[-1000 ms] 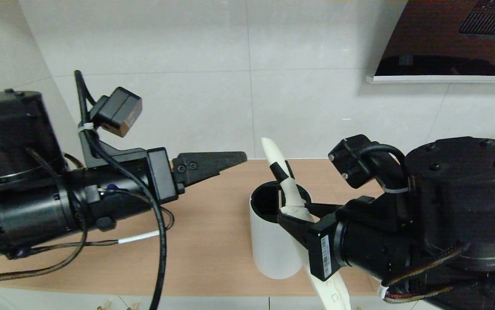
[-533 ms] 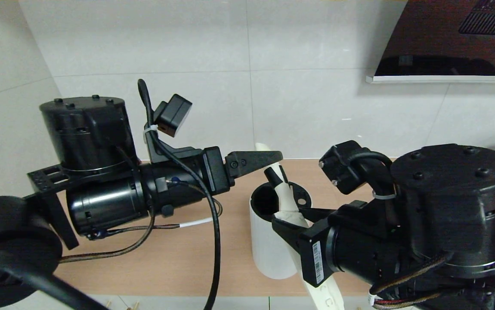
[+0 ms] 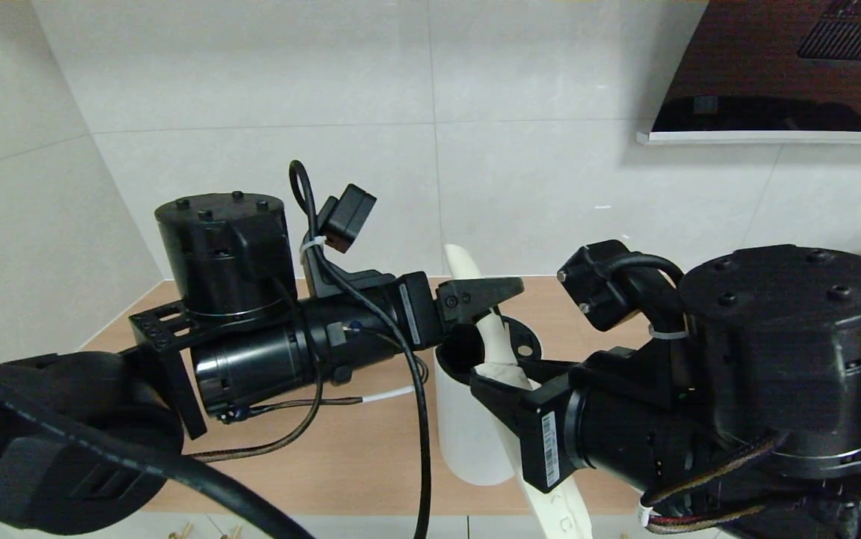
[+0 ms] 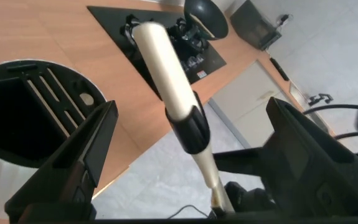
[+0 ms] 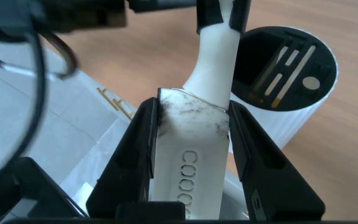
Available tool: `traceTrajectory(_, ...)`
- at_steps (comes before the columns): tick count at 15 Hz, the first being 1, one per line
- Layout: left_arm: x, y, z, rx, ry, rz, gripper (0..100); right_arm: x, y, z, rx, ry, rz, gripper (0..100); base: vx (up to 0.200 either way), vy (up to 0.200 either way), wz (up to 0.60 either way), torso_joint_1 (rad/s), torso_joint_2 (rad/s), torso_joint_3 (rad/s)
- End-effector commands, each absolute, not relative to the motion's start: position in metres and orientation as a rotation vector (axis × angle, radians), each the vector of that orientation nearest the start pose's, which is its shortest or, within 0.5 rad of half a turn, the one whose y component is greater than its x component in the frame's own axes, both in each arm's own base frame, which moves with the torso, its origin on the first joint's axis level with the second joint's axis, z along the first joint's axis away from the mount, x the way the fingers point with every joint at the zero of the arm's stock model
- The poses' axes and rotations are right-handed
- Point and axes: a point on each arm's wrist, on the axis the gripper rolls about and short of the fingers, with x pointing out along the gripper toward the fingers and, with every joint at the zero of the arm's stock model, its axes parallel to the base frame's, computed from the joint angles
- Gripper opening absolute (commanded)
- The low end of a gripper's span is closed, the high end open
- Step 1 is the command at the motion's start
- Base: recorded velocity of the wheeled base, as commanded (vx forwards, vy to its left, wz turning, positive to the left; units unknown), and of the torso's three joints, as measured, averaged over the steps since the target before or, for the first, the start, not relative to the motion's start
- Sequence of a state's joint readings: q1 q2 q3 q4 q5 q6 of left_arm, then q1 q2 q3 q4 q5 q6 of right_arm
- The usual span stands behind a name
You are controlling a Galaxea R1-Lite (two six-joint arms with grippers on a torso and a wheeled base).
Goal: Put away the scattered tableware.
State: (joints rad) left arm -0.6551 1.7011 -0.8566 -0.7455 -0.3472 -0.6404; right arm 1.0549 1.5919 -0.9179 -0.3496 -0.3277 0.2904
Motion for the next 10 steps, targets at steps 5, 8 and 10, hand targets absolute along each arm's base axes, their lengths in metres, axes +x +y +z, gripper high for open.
traceTrajectory(5,0.2426,-0.2035,0.2034,-0.569,0.411,-0.939,100,0.1485,0.2475,0.2134,0.056,0.369,0.675,0,0.0,0.0,0.0,0.0,0.0,0.0)
traceTrajectory(8,0.2413,-0.205,0.2034,-0.568,0.413,-0.943,100,0.1495,0.2493,0.2111,0.051,0.375,0.674,0,0.0,0.0,0.0,0.0,0.0,0.0)
traceTrajectory(10,0.2421,-0.2056,0.202,-0.567,0.417,-0.942,100,0.1495,0.2493,0.2111,0.051,0.375,0.674,0,0.0,0.0,0.0,0.0,0.0,0.0)
